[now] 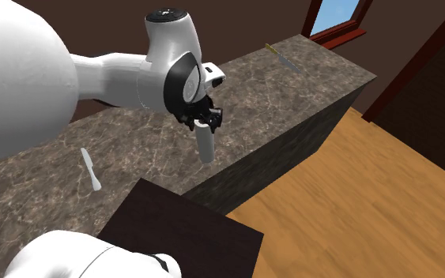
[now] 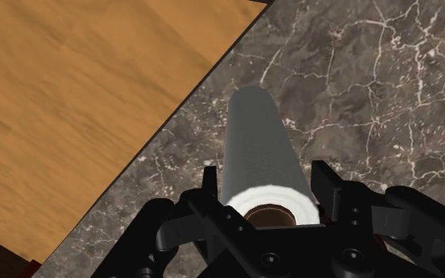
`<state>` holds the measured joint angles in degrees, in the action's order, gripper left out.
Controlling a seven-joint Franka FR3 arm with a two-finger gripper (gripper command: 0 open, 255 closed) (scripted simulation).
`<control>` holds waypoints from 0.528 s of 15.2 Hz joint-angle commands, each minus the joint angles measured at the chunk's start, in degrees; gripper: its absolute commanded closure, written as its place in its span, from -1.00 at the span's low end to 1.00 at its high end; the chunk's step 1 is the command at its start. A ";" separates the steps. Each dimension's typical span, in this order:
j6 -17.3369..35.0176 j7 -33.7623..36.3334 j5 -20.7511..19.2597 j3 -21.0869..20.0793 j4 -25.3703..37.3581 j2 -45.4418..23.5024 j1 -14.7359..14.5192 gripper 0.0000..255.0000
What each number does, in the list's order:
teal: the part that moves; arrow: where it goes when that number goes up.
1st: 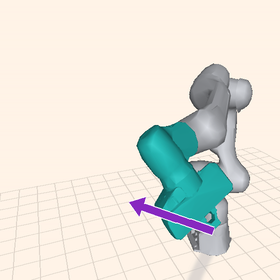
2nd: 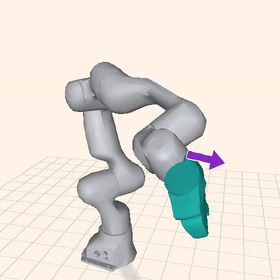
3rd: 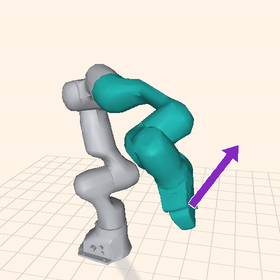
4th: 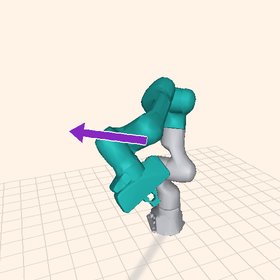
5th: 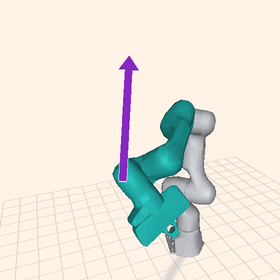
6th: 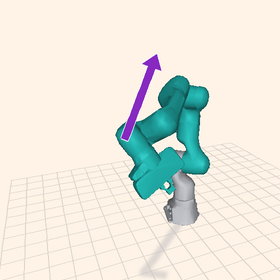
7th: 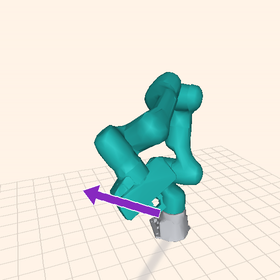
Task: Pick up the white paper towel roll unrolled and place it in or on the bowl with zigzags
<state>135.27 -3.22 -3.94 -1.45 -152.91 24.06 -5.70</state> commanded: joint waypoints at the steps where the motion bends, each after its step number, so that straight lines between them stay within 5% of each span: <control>1: -1.89 -0.18 0.13 0.06 0.87 1.00 -0.06 1.00; 8: -8.21 -0.66 0.48 0.15 4.32 3.88 -0.23 1.00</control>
<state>128.08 -3.57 -3.44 -1.49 -149.32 27.66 -6.02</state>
